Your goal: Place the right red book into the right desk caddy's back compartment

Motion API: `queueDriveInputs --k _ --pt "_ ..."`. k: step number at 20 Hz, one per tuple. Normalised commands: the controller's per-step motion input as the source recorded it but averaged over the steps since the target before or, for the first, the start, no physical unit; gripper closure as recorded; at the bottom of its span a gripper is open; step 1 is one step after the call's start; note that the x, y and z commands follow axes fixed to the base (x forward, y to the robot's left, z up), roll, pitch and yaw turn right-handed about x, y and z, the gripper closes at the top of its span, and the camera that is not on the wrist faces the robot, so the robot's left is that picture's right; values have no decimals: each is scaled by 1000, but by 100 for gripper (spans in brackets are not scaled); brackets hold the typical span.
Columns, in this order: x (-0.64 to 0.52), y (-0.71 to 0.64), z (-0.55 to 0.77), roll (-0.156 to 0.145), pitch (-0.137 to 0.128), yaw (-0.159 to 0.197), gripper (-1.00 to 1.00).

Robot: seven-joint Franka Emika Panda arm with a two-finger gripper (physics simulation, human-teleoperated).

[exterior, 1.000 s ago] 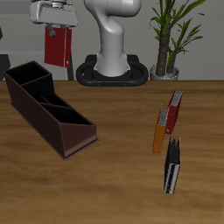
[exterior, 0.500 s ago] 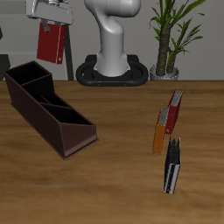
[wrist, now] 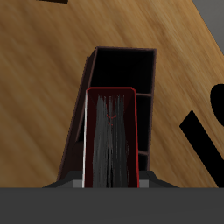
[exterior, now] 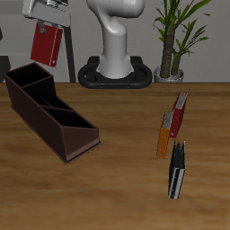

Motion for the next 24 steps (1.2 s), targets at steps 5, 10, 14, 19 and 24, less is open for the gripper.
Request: queueDriveInputs --k 5,10,14,19,24 --pt "37 -130 -19 -46 17 -46 100" --pt "134 -231 92 -59 -4 -45 100" --pt "197 -207 142 -55 3 -64 100" --pt "167 -52 182 -9 -29 -30 100" --pt "92 123 119 23 -26 -10 100"
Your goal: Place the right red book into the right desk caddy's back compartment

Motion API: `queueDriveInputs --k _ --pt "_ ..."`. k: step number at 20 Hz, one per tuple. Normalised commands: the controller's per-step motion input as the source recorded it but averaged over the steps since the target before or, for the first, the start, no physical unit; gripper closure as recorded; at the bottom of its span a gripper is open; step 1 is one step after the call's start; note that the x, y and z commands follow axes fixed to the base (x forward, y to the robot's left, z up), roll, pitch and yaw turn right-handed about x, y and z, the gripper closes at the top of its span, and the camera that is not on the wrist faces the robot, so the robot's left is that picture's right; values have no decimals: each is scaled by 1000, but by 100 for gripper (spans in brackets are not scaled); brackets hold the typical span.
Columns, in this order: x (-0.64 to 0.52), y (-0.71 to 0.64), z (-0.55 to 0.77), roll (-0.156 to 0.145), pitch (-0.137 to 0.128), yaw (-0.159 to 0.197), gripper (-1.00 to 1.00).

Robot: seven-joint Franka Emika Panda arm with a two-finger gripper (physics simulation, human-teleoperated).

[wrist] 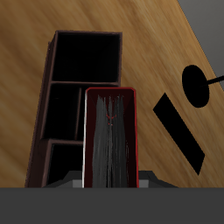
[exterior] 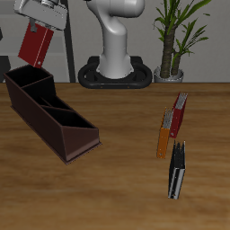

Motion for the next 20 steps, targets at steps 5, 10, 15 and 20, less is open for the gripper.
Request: queueDriveInputs --k 5,10,15,20 --pt "132 202 144 45 -33 4 100" --pt "109 108 -27 39 0 6 100" --pt "84 43 -74 21 15 -9 100" --pt "21 74 -11 29 4 -2 100"
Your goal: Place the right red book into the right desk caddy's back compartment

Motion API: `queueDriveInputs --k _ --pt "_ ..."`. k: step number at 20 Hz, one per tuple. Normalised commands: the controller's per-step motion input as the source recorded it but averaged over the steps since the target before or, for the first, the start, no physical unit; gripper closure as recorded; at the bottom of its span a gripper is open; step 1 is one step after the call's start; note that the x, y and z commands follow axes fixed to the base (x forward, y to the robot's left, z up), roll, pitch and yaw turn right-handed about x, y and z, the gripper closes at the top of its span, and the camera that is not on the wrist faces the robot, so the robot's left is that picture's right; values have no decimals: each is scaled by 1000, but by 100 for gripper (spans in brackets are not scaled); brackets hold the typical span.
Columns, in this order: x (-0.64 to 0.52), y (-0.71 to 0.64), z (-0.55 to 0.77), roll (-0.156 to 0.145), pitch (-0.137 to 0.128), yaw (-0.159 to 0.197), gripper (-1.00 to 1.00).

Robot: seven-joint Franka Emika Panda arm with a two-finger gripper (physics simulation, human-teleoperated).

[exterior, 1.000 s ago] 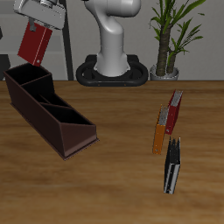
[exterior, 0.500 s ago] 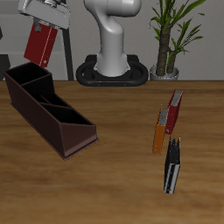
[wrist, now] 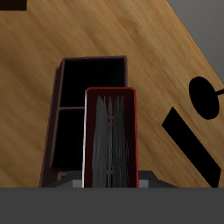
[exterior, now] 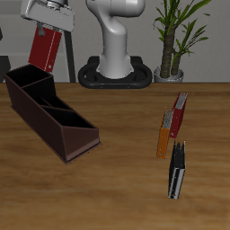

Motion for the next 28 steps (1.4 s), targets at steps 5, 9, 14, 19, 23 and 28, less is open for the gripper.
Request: queueDriveInputs --k 5,9,14,19,23,28 --pt "50 33 -22 25 6 -4 100" --pt "52 108 -69 90 39 -7 100" --pt "-21 17 -18 36 5 -6 100" --pt "-20 -107 -18 34 82 -78 100" --pt "-43 -90 -13 18 40 -17 100" --pt "-92 -164 -38 -20 17 -24 100"
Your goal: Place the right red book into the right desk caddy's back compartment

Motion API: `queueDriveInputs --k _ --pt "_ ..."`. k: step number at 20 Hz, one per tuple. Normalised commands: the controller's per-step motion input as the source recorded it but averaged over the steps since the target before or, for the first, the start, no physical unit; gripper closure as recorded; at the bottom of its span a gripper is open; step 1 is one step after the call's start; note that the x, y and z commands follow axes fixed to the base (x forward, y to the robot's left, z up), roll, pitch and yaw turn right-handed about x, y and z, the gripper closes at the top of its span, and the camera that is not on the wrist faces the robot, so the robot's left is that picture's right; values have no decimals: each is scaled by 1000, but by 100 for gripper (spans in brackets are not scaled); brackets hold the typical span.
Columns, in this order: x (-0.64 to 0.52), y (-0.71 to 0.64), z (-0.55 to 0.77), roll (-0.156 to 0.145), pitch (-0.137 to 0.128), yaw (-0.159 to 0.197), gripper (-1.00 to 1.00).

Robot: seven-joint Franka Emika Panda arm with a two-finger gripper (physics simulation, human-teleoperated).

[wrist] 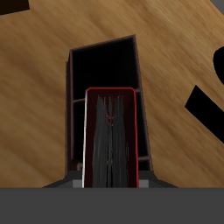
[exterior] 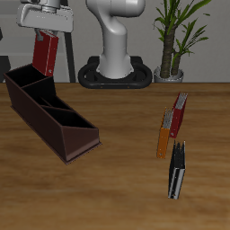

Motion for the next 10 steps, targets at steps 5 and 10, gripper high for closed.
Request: queueDriveInputs --k 5,10 --pt "22 -23 -38 -35 5 -10 100" --pt "100 38 -28 -37 -10 57 100"
